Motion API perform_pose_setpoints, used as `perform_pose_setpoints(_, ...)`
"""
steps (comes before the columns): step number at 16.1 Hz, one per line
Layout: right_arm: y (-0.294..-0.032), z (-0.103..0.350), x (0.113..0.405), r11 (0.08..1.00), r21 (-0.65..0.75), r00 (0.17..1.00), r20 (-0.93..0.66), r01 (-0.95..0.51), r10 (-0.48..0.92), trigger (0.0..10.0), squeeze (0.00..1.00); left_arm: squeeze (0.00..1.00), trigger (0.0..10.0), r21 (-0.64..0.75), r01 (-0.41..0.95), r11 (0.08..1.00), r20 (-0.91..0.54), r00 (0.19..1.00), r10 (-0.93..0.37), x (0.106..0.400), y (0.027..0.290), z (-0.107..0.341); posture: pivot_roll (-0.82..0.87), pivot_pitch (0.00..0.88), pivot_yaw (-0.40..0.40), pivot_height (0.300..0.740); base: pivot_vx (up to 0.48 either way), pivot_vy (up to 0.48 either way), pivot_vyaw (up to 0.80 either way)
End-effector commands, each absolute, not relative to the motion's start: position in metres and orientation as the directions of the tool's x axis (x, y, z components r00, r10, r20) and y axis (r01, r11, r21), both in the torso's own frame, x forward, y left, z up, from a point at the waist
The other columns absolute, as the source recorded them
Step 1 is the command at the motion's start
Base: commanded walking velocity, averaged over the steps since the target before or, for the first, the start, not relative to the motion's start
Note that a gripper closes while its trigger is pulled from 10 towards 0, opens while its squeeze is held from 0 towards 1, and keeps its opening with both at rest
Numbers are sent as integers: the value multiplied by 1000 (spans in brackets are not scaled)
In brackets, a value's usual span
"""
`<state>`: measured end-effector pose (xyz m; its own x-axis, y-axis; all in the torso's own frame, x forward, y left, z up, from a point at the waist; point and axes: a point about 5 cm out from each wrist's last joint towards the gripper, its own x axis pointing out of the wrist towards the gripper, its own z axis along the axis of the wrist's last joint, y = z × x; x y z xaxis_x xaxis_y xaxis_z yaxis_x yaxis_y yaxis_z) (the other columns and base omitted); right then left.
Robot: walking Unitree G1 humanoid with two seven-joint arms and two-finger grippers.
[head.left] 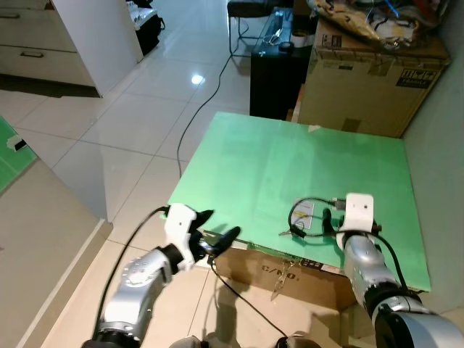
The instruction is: Hang keys on a hook
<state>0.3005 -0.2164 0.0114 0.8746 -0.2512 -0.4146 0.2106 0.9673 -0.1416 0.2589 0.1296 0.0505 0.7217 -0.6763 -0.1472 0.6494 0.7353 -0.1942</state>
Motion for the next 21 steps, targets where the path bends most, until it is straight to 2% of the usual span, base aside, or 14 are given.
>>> perform_pose_setpoints(1,-218,2,292,965,-165,856,-447,204,-258,10000,0,0,10000,-197,646,738,-153,723,-674,257,135,51,-3,132,91,740,0,0,0)
perform_pose_setpoints(8,-205,-9,282,969,-141,850,-467,203,-246,10000,0,0,10000,-207,651,730,-151,716,-682,255,130,51,-26,127,82,740,0,0,0)
perform_pose_setpoints(11,-204,-11,282,968,-61,833,-499,242,-239,10000,0,0,10000,-205,653,729,-149,715,-683,255,129,52,-18,133,81,740,0,0,0)
perform_pose_setpoints(16,-202,-13,281,959,-9,820,-517,282,-246,10000,0,0,10000,-183,659,729,-148,715,-683,255,129,53,-12,133,80,740,0,0,0)
perform_pose_setpoints(21,-189,-19,278,966,35,806,-559,258,-195,10000,0,0,10000,-189,653,733,-148,719,-679,255,128,52,-20,133,72,740,0,0,0)
